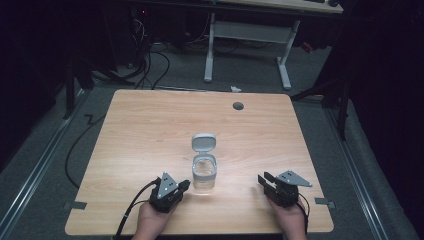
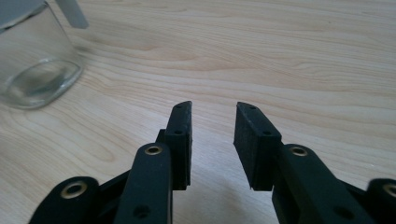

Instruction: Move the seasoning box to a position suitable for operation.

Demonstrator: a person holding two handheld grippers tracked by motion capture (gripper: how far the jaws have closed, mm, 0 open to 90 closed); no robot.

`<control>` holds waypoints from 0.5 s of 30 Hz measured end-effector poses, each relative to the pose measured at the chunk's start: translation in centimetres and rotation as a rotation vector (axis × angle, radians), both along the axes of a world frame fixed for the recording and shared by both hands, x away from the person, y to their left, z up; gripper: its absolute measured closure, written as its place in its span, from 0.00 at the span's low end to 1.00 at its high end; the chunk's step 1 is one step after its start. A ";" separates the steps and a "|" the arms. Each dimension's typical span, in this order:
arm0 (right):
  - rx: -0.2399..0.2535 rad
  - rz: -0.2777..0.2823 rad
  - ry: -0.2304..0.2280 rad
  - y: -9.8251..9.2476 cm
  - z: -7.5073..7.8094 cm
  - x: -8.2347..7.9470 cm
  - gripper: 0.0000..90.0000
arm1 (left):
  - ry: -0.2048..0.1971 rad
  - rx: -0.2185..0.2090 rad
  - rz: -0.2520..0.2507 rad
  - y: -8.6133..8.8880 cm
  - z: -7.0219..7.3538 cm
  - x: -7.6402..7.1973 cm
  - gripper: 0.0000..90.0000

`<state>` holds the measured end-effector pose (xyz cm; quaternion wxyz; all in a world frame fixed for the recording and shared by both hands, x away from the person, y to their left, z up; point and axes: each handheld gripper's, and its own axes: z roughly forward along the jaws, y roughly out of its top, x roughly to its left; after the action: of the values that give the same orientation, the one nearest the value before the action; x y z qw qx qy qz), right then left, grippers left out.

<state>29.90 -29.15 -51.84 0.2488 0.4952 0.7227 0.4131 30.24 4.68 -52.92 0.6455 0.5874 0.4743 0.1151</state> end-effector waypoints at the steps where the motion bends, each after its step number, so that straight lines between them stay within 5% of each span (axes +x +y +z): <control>1: 0.002 0.008 -0.002 0.2 0.1 0.0 0.78 | 0.007 -0.003 -0.001 0.0 -0.1 -0.1 0.94; 4: 0.020 0.048 0.003 1.5 0.7 0.6 0.89 | 0.002 -0.008 -0.011 -0.2 0.1 -0.7 0.94; 8: -0.015 0.090 -0.021 3.6 1.3 1.5 1.00 | 0.011 -0.005 -0.058 -1.1 0.1 -1.5 1.00; 15: -0.018 0.130 -0.032 6.7 2.1 3.8 1.00 | 0.020 -0.009 -0.108 -2.5 -0.1 -2.1 1.00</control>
<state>33.72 -22.43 -49.77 0.2375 0.4385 0.7529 0.4295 28.14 2.19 -53.02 0.6487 0.6103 0.4489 0.0718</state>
